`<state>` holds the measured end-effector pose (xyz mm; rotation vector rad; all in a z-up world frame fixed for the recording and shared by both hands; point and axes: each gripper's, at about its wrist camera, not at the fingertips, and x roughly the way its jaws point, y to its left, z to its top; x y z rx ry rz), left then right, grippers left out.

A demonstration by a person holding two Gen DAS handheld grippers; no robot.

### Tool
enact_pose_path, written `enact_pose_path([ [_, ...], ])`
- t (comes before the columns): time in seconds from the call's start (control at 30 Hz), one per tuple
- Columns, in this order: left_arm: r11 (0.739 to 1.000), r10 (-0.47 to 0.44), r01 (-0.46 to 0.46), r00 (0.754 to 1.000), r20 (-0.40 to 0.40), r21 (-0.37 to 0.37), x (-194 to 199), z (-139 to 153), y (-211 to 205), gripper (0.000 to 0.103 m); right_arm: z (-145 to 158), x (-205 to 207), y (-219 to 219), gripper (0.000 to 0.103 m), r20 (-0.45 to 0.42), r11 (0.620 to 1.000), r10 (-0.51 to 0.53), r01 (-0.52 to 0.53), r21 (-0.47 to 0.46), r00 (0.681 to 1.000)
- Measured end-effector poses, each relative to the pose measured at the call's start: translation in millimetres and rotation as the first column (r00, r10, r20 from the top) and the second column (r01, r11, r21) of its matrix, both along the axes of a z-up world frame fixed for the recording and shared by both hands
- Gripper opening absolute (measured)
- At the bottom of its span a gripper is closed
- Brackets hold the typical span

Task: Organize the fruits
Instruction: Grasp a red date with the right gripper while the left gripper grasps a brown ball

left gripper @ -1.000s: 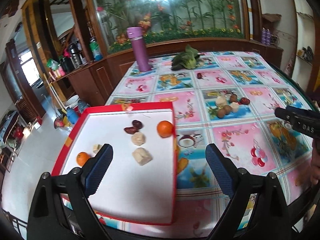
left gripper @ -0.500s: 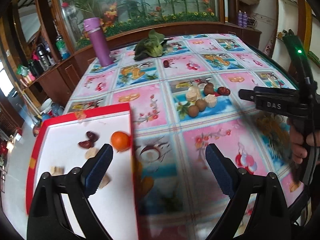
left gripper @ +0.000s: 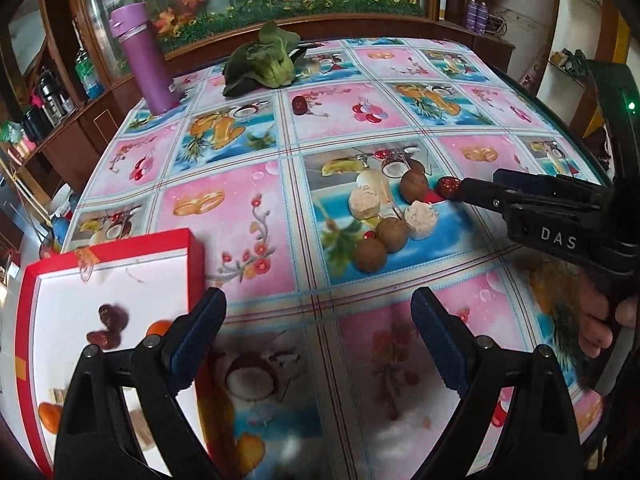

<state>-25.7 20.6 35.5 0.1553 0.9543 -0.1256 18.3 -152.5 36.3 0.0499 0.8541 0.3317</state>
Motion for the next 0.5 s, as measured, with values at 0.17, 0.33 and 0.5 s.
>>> enact_pose_path([
  [0.17,1.0,-0.026,0.026,1.0,0.003,0.014,10.9,-3.4,-0.9,0.09,-4.0,3.1,7.5,0.049,-0.004,0.999,0.024,-0.024,-0.026,1.0],
  [0.33,0.998,-0.061,0.061,0.998,-0.016,0.002,18.9,-6.6,-2.9,0.078,-6.2,8.6,14.1,0.044,-0.007,0.998,0.039,-0.039,-0.039,0.999],
  [0.5,0.996,-0.082,0.08,0.996,-0.044,-0.038,24.7,-12.1,-4.5,0.075,-6.7,12.2,20.2,0.037,0.003,0.997,0.05,-0.05,-0.062,0.999],
])
